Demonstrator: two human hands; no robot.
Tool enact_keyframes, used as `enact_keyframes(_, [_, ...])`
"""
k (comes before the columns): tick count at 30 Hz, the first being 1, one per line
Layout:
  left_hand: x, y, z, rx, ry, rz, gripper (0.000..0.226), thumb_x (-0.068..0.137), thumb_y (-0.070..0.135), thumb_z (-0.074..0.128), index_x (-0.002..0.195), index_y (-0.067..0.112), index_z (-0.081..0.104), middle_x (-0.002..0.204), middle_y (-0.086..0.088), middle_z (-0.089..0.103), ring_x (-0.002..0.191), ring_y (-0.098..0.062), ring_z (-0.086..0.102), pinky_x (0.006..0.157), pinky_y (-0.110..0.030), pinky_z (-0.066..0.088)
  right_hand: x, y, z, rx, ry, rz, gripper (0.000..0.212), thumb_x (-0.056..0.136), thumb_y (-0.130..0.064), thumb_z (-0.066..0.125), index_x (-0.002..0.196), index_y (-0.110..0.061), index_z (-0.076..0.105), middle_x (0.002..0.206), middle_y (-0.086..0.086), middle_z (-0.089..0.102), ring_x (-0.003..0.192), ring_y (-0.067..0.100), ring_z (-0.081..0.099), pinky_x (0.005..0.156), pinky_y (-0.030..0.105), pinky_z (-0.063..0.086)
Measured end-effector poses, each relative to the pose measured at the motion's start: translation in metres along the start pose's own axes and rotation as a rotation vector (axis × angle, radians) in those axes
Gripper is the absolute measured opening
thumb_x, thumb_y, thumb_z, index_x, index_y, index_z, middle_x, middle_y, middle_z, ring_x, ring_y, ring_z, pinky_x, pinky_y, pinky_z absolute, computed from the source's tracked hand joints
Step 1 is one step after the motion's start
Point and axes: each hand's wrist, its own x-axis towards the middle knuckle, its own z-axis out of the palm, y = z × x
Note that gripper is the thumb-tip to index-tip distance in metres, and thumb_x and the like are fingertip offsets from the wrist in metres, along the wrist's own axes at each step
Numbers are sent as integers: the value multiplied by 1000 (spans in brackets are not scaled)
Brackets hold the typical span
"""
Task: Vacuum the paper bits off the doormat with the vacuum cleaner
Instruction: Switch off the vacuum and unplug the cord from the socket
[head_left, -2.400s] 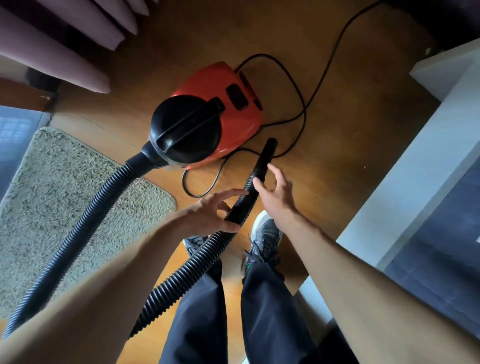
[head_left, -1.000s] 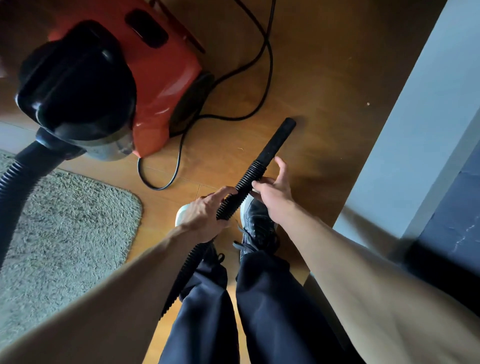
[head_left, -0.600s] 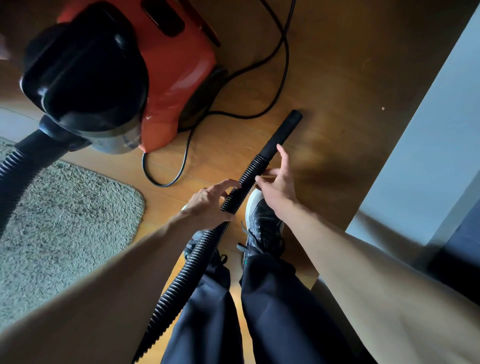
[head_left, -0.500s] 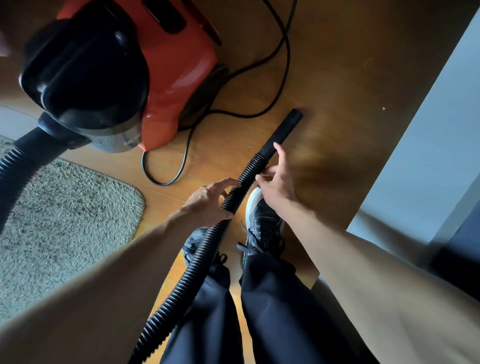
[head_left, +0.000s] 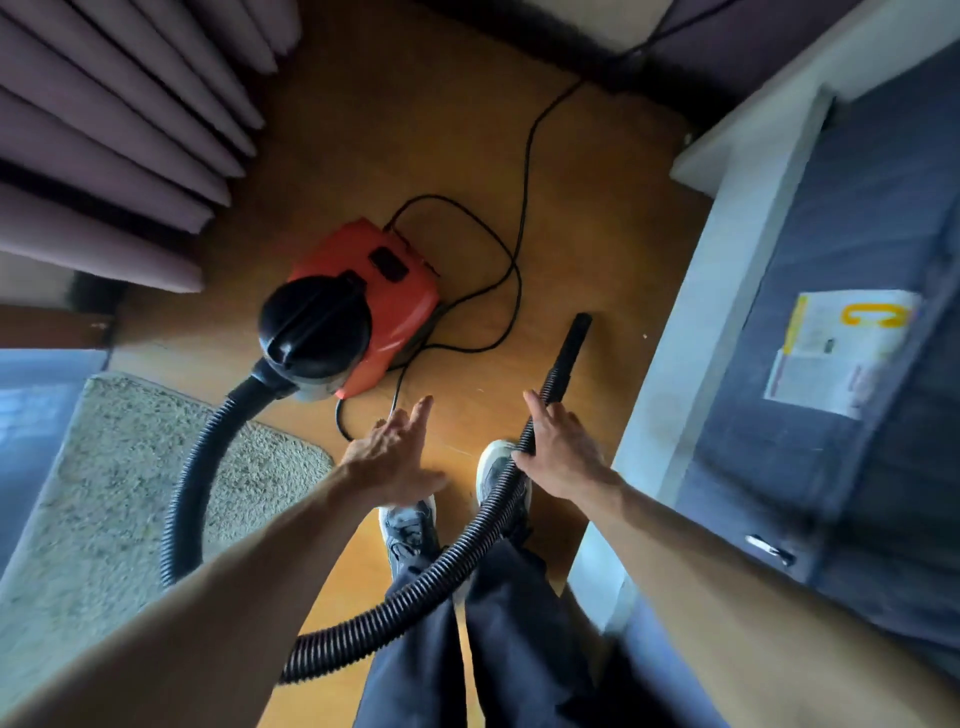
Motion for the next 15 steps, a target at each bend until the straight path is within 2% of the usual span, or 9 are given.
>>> enact_keyframes(3, [-67,21,-59,61,25,3,105,90,56,59,159,19,-11,161,-16,21,146,-34,27,109,-46,40,-58,-28,-59,-10,43,-37,84,91,-39,65,155,-24,14,141,12,44,128,28,46,98,40,48])
enact_keyframes(5, [-113,35,-97,81,70,21,105,90,56,60,159,19,-10,163,-16,17,148,-34,24,112,-45,36,-97,-48,-101,-3,73,-51,83,90,-41,65,155,-26,15,140,11,45,129,28,45,100,41,48])
enact_keyframes(10, [-214,65,-174,95,187,37,105,89,53,63,159,20,-6,152,-17,33,135,-33,41,98,-43,45,-184,-90,-190,7,151,-59,85,92,-43,63,157,-24,12,140,12,43,132,29,42,101,40,47])
enact_keyframes(15, [-288,93,-223,137,275,50,101,87,51,65,159,21,2,143,-15,40,129,-35,46,92,-45,47,-252,-111,-248,4,234,-44,81,92,-43,62,156,-26,14,136,11,44,130,29,42,91,41,50])
